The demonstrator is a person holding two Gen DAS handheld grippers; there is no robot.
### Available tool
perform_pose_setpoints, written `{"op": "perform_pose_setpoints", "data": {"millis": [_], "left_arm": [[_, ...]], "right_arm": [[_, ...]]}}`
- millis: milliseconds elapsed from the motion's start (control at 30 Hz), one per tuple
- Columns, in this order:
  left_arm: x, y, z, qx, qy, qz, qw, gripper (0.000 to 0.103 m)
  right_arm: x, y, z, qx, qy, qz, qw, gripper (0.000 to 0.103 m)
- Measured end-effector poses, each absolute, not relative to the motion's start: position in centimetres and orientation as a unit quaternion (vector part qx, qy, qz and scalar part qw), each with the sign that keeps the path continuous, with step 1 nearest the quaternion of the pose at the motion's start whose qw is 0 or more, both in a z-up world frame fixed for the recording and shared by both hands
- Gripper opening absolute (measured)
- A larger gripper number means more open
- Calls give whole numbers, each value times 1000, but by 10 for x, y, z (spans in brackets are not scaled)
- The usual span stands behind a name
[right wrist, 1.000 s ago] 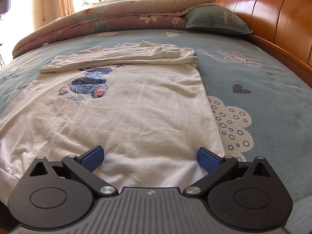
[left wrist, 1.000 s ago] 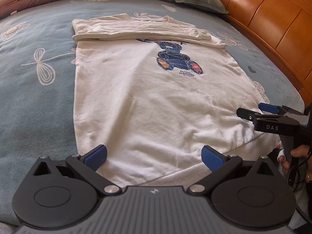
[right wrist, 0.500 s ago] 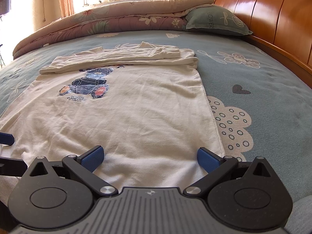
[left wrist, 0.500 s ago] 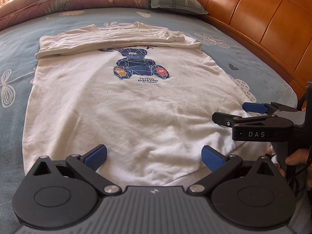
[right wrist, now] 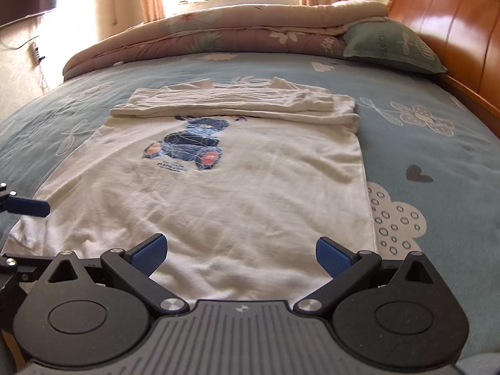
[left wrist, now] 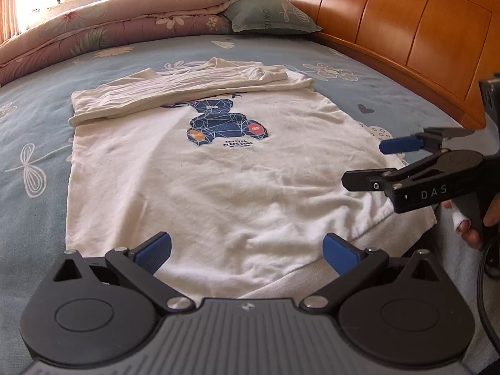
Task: Fold clothes
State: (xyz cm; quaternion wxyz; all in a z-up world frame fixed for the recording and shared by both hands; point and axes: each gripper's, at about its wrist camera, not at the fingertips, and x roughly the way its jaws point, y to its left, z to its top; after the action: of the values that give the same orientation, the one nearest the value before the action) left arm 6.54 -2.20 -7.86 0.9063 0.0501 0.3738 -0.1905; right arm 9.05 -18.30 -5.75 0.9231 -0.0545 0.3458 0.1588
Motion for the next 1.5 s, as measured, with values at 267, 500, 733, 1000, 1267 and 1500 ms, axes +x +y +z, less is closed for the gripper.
{"op": "perform_pose_setpoints", "data": {"millis": [267, 500, 733, 1000, 1267, 1500], "left_arm": [[35, -51, -79, 286, 322, -250, 867, 102], [21, -70, -105, 340, 330, -281, 835, 102], [25, -83, -110, 343, 321, -275, 839, 102], [33, -82, -97, 320, 304, -262, 858, 102], [54, -64, -87, 279, 313, -228, 879, 102], [55, -55, -75, 264, 303, -226, 887, 102]], "right_arm": [[61, -149, -37, -278, 327, 299, 852, 103], [32, -121, -70, -362, 336, 352, 795, 103], [32, -108, -81, -426, 314, 303, 793, 103], [36, -120, -41, -392, 265, 277, 836, 103], [36, -112, -49, -379, 280, 291, 832, 103], [38, -92, -67, -404, 260, 251, 840, 103]]}}
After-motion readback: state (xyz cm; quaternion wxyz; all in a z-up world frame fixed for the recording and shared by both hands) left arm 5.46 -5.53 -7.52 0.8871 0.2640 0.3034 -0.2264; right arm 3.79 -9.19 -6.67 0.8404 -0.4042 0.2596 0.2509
